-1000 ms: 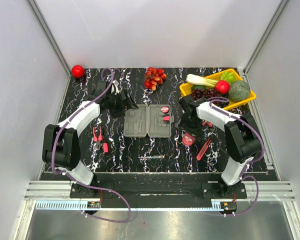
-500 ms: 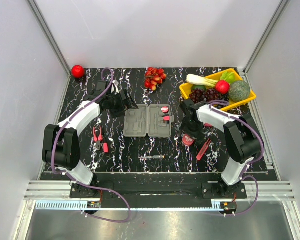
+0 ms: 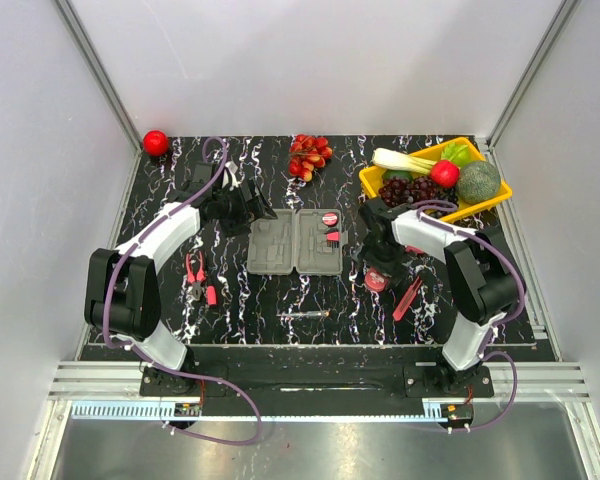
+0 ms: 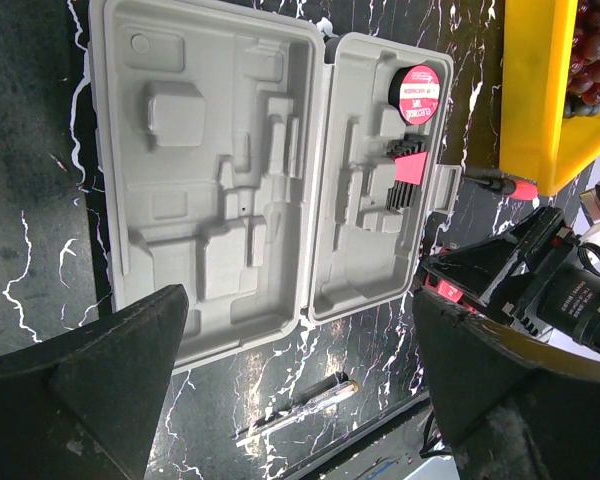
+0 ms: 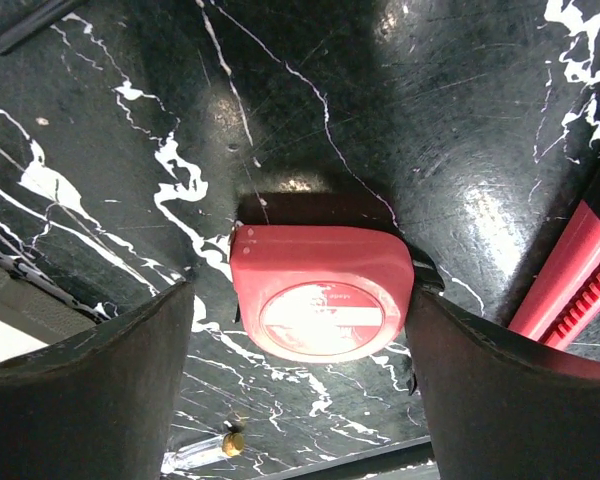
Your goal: Pack the tool kit
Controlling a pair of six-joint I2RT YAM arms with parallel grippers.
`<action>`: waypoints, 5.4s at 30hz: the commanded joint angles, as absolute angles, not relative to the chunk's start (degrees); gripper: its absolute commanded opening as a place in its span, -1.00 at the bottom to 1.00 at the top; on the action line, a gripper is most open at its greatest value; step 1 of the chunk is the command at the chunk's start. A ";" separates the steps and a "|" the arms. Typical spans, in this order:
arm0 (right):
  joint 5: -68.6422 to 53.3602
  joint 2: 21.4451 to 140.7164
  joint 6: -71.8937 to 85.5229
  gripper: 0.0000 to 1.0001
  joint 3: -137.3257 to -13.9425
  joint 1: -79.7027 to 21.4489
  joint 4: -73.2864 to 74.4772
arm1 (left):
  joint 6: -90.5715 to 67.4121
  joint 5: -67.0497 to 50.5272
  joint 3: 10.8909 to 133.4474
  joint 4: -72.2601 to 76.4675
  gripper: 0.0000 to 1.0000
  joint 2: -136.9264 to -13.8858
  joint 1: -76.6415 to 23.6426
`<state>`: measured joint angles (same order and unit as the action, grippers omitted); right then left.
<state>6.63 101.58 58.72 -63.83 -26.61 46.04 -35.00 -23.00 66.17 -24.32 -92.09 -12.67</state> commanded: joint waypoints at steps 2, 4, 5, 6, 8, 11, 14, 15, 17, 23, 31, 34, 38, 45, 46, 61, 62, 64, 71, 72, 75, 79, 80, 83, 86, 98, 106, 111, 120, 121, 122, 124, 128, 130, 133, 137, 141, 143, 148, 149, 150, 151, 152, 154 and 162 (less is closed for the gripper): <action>9.23 102.92 58.71 0.70 -64.95 -26.72 45.70 | -35.42 -24.26 66.18 -22.41 0.98 -91.41 -12.30; 9.23 103.18 58.10 0.42 -65.21 -26.72 45.70 | -35.33 -24.26 66.27 -22.41 0.98 -91.41 -12.30; 9.32 103.36 57.75 0.32 -65.56 -26.72 46.14 | -35.33 -24.26 66.18 -22.41 0.98 -91.41 -12.30; 9.40 103.19 57.31 0.22 -65.91 -26.72 46.32 | -35.42 -24.34 66.27 -22.41 0.98 -91.41 -12.30; 10.10 102.31 56.34 0.08 -66.88 -26.72 46.75 | -35.42 -24.26 66.18 -22.41 0.98 -91.14 -12.30; 11.16 100.20 53.54 -0.16 -69.77 -26.89 48.25 | -35.51 -24.43 66.27 -22.41 0.98 -90.88 -12.30; 10.46 97.13 49.67 -0.22 -73.37 -27.33 47.55 | -35.51 -24.08 66.62 -22.94 0.98 -90.62 -12.30; 9.24 95.99 48.18 -0.22 -74.69 -27.42 46.85 | -35.42 -23.73 66.71 -23.29 0.98 -90.62 -12.22; 4.42 95.10 44.75 -0.22 -76.89 -27.42 43.79 | -35.33 -23.29 66.97 -23.82 0.98 -90.53 -12.13; -9.12 96.06 38.07 -0.23 -83.66 -30.05 34.82 | -35.51 -22.59 65.66 -24.26 0.98 -89.04 -10.99; -16.17 105.55 34.19 -0.21 -90.52 -34.28 25.41 | -34.98 -21.45 63.64 -25.22 0.98 -88.24 -9.93; -17.23 108.71 33.05 -0.21 -91.84 -34.37 21.72 | -35.24 -21.45 62.67 -25.40 0.98 -88.24 -9.84; -17.84 112.05 31.99 -0.21 -92.46 -34.54 18.03 | -34.54 -19.61 60.74 -25.75 0.98 -88.24 -9.58; -17.66 112.94 31.91 -0.23 -87.64 -34.54 16.70 | -34.28 -17.23 58.71 -26.28 0.95 -90.43 -9.14; -17.58 112.33 32.17 -0.23 -86.32 -34.54 16.61 | -34.36 -17.40 58.36 -26.28 0.92 -90.79 -9.05; -12.92 106.70 29.97 -0.32 -77.78 -34.54 25.65 | -37.09 -20.83 56.08 -25.84 0.38 -97.20 -9.05; -12.31 106.96 29.80 -0.32 -78.13 -34.63 26.53 | -37.35 -21.18 56.16 -25.93 0.34 -97.99 -8.97; -10.91 107.58 29.45 -0.32 -79.18 -34.72 28.47 | -37.88 -22.06 55.99 -25.84 0.27 -99.22 -9.05; -6.51 110.04 28.92 -0.31 -81.30 -35.86 33.74 | -39.55 -24.26 54.84 -24.44 0.13 -101.07 -9.05; -6.16 110.13 28.83 -0.31 -81.39 -36.03 34.18 | -39.64 -24.34 54.67 -24.26 0.12 -101.16 -8.97; -5.28 110.39 28.74 -0.31 -81.47 -36.39 34.98 | -40.08 -25.66 54.32 -23.73 0.07 -101.78 -9.05; -4.83 110.74 28.30 -0.29 -81.04 -36.74 35.16 | -40.08 -27.15 54.40 -23.29 0.01 -102.48 -9.05; -4.66 111.00 28.39 -0.29 -80.95 -36.91 35.07 | -40.08 -27.33 54.32 -23.20 0.01 -102.74 -9.05; -3.26 111.62 28.48 -0.29 -81.04 -37.44 35.51 | -40.17 -27.42 54.05 -23.20 -0.01 -102.74 -9.05; -0.71 111.88 28.39 -0.29 -81.74 -37.97 37.00 | -40.52 -27.77 53.88 -23.12 -0.04 -103.09 -9.05; 5.88 111.27 29.09 -0.29 -81.04 -38.67 39.02 | -44.03 -31.38 51.86 -20.40 -0.56 -106.35 -8.96; 8.09 109.07 30.76 -0.26 -77.96 -38.67 38.67 | -46.84 -30.85 50.36 -18.81 -1.00 -106.17 -9.05; 9.31 107.06 29.97 -0.17 -74.98 -38.76 37.18 | -46.76 -30.50 50.54 -18.90 -1.00 -106.52 -9.05; 8.70 106.61 28.39 -0.12 -73.12 -38.67 35.07 | -46.23 -30.58 50.54 -18.98 -1.00 -106.44 -9.05; 9.05 106.79 28.65 -0.12 -73.30 -38.76 35.50 | -46.14 -30.50 50.54 -19.07 -1.00 -106.44 -9.05; 9.31 106.96 28.83 -0.13 -73.47 -38.67 36.03 | -46.14 -30.50 50.54 -19.16 -1.00 -106.44 -8.97; 10.71 107.31 29.35 -0.11 -74.18 -38.67 37.70 | -46.14 -30.41 50.45 -19.16 -1.00 -106.35 -8.97; 13.18 108.54 30.59 -0.05 -75.84 -38.67 41.65 | -46.14 -30.50 50.62 -19.16 -1.00 -106.44 -9.05; 13.53 109.33 30.85 0.02 -76.46 -38.76 42.27 | -46.14 -30.50 50.54 -19.16 -1.00 -106.35 -9.05; 13.62 109.51 31.11 0.15 -76.38 -38.76 42.71 | -46.14 -30.50 50.62 -19.16 -1.00 -106.44 -9.05; 13.27 109.77 31.03 0.19 -75.94 -38.67 42.54 | -46.23 -30.32 50.45 -19.25 -1.00 -106.52 -9.05; 14.06 108.81 31.55 0.46 -75.06 -38.76 42.45 | -46.23 -30.24 50.62 -19.16 -1.00 -106.61 -9.05; 14.41 107.23 31.55 0.57 -74.97 -38.76 42.01 | -46.23 -30.32 50.63 -19.16 -1.00 -106.52 -9.05; 15.29 105.47 31.03 0.68 -76.81 -38.67 42.45 | -46.14 -30.59 50.89 -19.16 -1.00 -106.79 -9.05; 15.47 105.56 30.94 0.69 -77.25 -38.76 42.89 | -46.14 -30.59 50.98 -19.16 -1.00 -106.79 -9.05; 15.64 105.38 31.02 0.68 -77.69 -38.76 43.41 | -46.14 -30.76 50.89 -19.16 -1.00 -106.70 -9.05; 15.91 105.21 31.03 0.68 -78.04 -38.67 43.77 | -46.14 -30.76 50.98 -19.16 -1.00 -106.79 -9.05; 16.17 104.86 31.11 0.69 -78.22 -38.76 44.03 | -45.97 -30.67 50.89 -19.25 -1.00 -106.79 -9.05; 16.96 103.80 31.29 0.67 -78.84 -38.76 44.99 | -45.97 -30.76 50.98 -19.34 -1.00 -106.79 -9.05; 16.26 103.44 26.55 0.56 -80.68 -38.85 43.07 | -45.70 -30.76 50.98 -19.34 -1.00 -107.05 -8.97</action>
